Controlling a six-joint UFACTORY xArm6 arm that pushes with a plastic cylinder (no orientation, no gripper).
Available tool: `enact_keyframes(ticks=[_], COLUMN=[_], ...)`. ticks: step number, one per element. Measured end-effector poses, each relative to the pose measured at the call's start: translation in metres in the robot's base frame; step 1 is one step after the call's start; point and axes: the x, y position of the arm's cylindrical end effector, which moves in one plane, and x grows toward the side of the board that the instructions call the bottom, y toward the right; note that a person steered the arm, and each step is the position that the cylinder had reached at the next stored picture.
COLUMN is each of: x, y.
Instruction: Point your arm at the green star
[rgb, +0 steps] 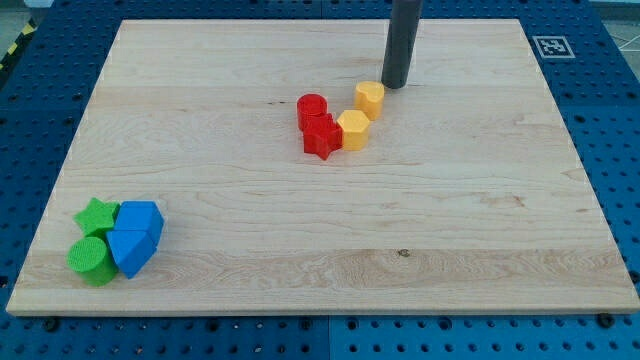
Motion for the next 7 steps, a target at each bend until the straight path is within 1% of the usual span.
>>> enact_keyframes(ticks=[2,3,4,5,6,7], x=[0.027,0.030,0.026,-0.003,-0.005,-0.005], y=[-0.052,-0.074,-0.076,-0.086,-0.166,-0.262])
